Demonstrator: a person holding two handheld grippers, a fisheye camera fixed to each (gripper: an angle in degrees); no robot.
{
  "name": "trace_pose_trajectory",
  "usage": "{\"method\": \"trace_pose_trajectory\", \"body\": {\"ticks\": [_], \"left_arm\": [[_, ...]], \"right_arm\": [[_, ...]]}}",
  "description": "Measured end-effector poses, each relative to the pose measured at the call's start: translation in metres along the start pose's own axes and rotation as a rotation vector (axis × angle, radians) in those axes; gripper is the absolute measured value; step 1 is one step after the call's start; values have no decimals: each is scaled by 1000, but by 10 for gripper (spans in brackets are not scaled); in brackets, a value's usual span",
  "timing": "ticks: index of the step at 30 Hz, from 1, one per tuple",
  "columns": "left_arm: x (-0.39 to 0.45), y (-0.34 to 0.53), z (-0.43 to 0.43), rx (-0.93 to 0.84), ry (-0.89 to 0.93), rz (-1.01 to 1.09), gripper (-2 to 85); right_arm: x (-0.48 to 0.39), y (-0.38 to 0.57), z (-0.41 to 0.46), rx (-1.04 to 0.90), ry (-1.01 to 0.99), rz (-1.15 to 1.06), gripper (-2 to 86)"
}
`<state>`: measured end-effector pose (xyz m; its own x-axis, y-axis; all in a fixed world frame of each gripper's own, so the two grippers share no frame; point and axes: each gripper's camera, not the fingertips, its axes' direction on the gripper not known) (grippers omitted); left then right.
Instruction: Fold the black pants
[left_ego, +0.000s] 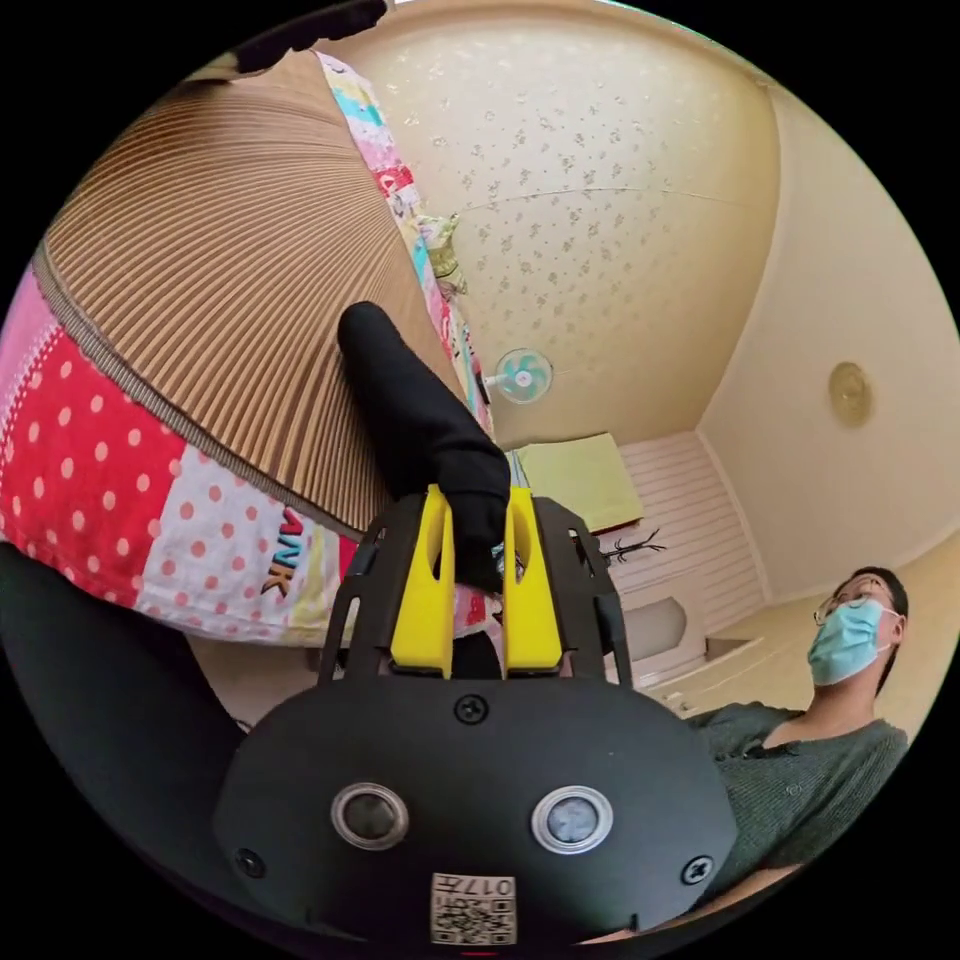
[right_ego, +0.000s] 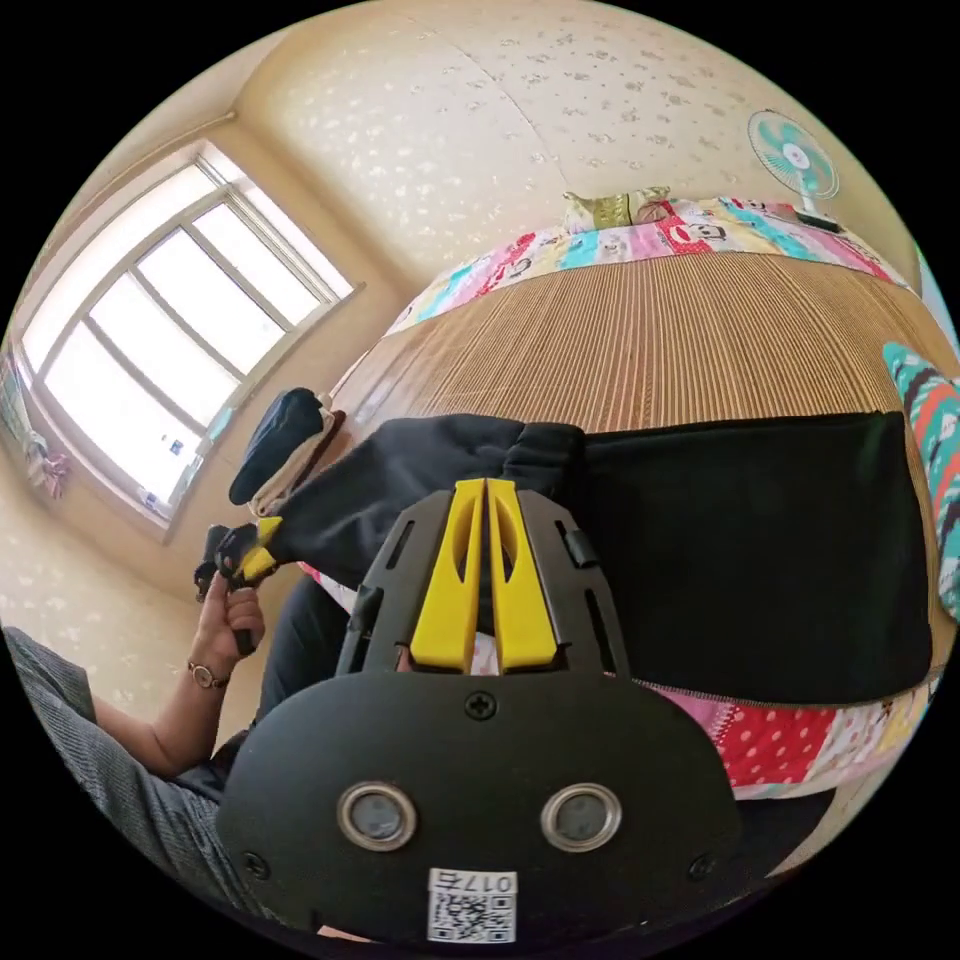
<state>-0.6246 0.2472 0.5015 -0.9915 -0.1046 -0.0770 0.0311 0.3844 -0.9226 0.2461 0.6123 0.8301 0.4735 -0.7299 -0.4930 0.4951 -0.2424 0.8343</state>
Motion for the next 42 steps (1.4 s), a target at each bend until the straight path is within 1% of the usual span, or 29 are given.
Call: {"method": "trace_pose_trajectory", "body": {"ticks": [1,2,4,5,9,10,12,14,15,16,17,18,19,20,21,22,24,25,27,29,32,34,36,37,38,39,40,41,42], "left_arm": [[12,1,-4,20,75,73,76],[22,1,-4,20,139,121,76],[43,1,-3,22,177,195,75],[58,2,-4,27,198,246,74],[118,6,9,-9,214,431,73],[138,10,24,-38,211,485,73],[167,20,55,-101,212,578,74],[197,43,116,-211,203,679,76],[201,50,133,-238,199,695,77],[205,66,171,-295,190,708,78],[202,82,212,-359,169,701,82],[197,91,232,-391,149,686,84],[183,108,268,-449,97,630,96],[163,125,297,-501,47,558,106],[154,133,307,-524,30,535,111],[139,149,317,-551,1,530,117],[123,164,313,-519,-93,532,122],[114,168,301,-474,-176,533,125],[100,168,278,-406,-333,529,130],[74,162,244,-317,-559,476,151],[28,152,208,-258,-711,344,170],[-8,149,202,-293,-731,240,182],[-46,152,211,-406,-683,126,181],[-70,159,221,-487,-628,52,171],[-79,167,218,-453,-599,24,159],[-80,170,216,-434,-586,24,151],[-82,177,216,-424,-566,19,137],[-83,183,220,-443,-540,4,124],[-83,186,224,-458,-525,-1,121]], "right_arm": [[-3,-7,29,-86,2,31,7],[-3,-8,41,-110,-18,59,6],[-12,-6,70,-101,-203,133,5],[-16,-5,75,-94,-243,147,5],[-44,-12,103,-99,-548,178,5],[-48,-15,108,-111,-626,176,5],[-49,-21,108,-121,-695,165,5],[-44,-24,96,-91,-716,155,6],[-36,-26,87,-67,-711,170,6],[-27,-28,77,-62,-684,191,6],[-21,-29,72,-68,-657,200,7],[-10,-30,60,-89,-573,219,7],[5,-29,49,-122,-455,254,8],[14,-27,43,-144,-394,272,8],[33,-20,32,-189,-295,315,10],[53,-11,18,-218,-278,334,12],[84,8,-10,-202,-378,362,16],[102,21,-32,-171,-450,384,18],[125,39,-59,-175,-476,443,22],[140,54,-81,-150,-548,464,33],[155,75,-105,-21,-731,540,107],[155,74,-103,25,-851,584,184],[146,58,-93,16,-917,580,198],[138,41,-88,9,-944,559,181],[134,31,-87,4,-945,544,173],[125,7,-88,-22,-912,513,127],[117,-22,-92,-88,-798,474,93],[113,-38,-96,-117,-721,439,83],[104,-68,-106,-144,-616,344,71]]}}
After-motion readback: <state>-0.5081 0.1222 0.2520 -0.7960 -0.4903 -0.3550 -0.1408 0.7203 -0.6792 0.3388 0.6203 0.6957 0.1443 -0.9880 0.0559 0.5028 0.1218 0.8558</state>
